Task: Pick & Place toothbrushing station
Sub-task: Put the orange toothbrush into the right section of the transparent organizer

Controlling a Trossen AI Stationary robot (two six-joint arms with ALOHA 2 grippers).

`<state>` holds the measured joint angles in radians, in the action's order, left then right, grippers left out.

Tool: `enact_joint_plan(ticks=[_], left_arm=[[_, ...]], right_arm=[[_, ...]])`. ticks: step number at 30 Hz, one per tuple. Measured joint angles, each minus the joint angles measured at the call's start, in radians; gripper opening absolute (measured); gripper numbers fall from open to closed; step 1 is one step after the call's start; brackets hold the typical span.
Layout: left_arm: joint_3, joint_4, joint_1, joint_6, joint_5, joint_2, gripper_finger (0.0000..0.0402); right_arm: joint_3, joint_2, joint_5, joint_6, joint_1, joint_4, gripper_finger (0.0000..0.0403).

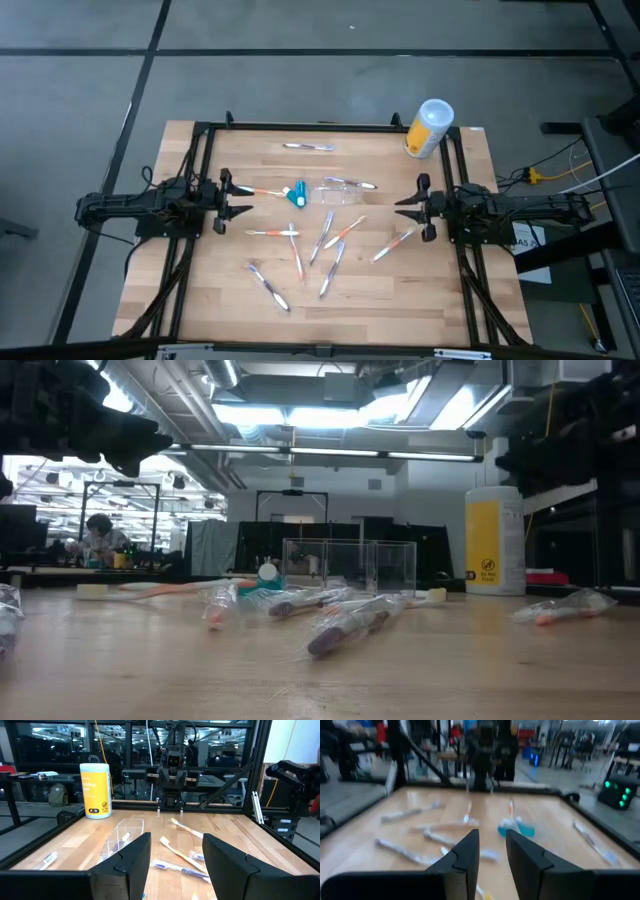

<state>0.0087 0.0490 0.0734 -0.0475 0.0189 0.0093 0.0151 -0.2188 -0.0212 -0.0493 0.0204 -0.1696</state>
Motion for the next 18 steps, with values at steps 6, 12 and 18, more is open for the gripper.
enact_joint_plan(ticks=[6, 12, 18], left_arm=[[0.0, 0.0, 0.0, 0.0, 0.0, 0.0, 0.0175], [0.0, 0.0, 0.0, 0.0, 0.0, 0.0, 0.0175], [0.0, 0.0, 0.0, 0.0, 0.0, 0.0, 0.0175]], right_arm=[[0.0, 0.0, 0.058, 0.236, 0.0, -0.189, 0.01], [0.0, 0.0, 0.258, 0.665, 0.0, -0.205, 0.01], [0.0, 0.0, 0.43, 0.904, 0.0, -0.206, 0.01]])
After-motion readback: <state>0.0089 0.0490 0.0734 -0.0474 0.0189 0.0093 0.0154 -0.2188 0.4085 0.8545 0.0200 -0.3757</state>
